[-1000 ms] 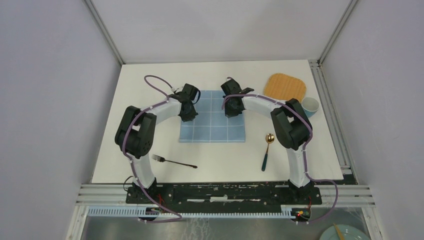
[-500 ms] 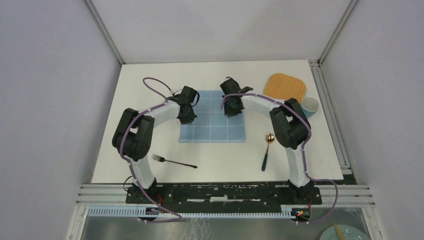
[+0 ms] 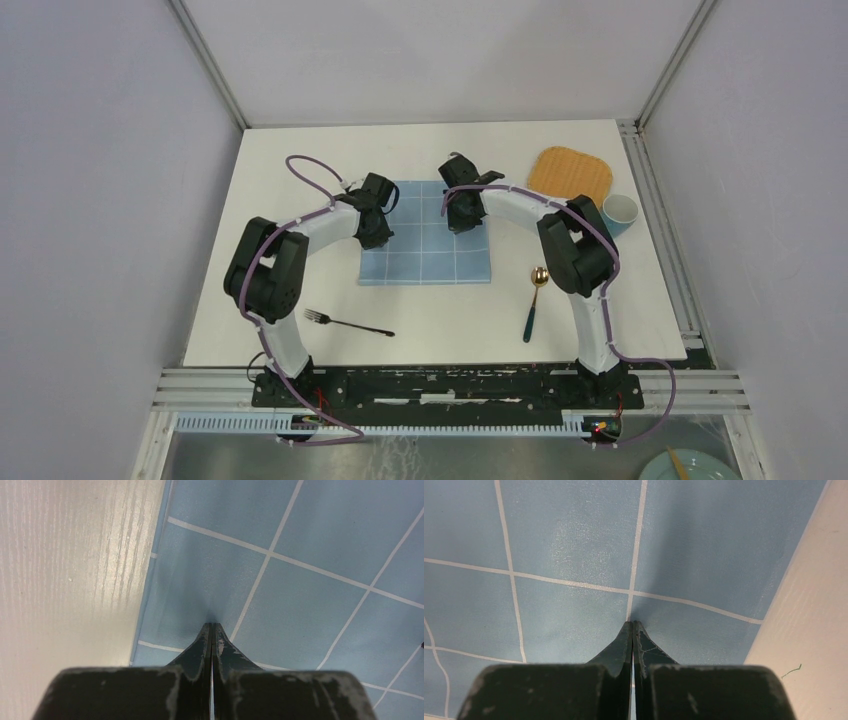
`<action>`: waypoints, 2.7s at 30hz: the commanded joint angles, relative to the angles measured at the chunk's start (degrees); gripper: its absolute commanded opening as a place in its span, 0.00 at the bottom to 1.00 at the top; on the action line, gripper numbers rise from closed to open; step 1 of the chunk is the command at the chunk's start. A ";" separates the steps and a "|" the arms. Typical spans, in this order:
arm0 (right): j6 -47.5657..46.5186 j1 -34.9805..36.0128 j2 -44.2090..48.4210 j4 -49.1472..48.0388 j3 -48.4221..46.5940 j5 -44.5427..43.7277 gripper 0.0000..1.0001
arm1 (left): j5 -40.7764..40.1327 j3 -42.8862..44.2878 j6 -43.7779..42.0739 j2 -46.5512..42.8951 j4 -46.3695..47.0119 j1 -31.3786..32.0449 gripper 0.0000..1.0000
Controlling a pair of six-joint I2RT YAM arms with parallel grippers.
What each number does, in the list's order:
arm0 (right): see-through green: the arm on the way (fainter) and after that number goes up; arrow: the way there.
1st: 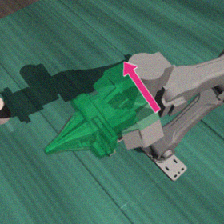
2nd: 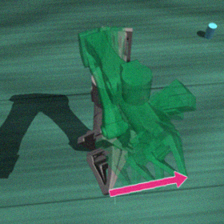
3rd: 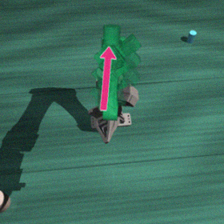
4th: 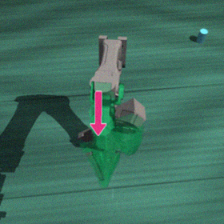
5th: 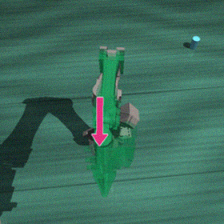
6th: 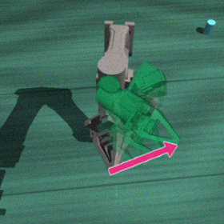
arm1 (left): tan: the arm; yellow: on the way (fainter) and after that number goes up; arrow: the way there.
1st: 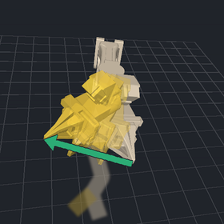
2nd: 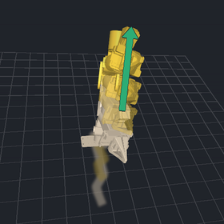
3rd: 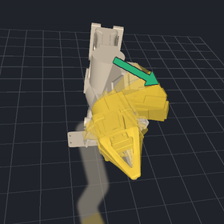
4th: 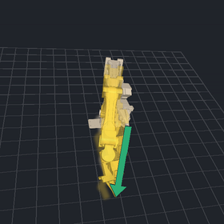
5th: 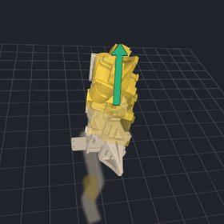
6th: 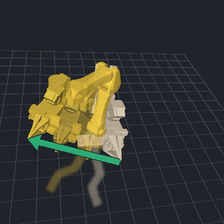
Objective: Set the dinner table for one person
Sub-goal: Adjust the napkin at the center of the board, then pick up the cup at the center of the board.
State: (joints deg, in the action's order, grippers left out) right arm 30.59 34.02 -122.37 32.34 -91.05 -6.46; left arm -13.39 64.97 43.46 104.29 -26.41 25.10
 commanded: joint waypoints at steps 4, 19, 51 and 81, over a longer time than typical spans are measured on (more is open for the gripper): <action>-1.02 -0.50 -2.62 -0.47 -3.17 -1.23 0.00 | 0.02 -0.66 2.08 -1.19 -2.23 0.57 0.02; -1.75 -0.56 7.69 -4.90 3.93 -4.61 0.05 | -7.41 2.59 -1.42 -3.73 -2.10 1.05 0.03; 1.52 -10.05 42.86 6.73 11.70 -23.44 0.35 | -4.96 -1.94 -8.47 -21.74 6.89 0.98 0.16; 4.40 -32.74 45.33 23.75 12.72 -24.56 0.31 | 1.08 -6.52 -8.74 -25.45 9.01 -1.72 0.36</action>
State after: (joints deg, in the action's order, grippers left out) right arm 34.09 4.43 -76.40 55.29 -79.18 -31.24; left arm -13.04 58.65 36.86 81.49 -19.35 23.68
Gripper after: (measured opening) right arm 0.311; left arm 0.369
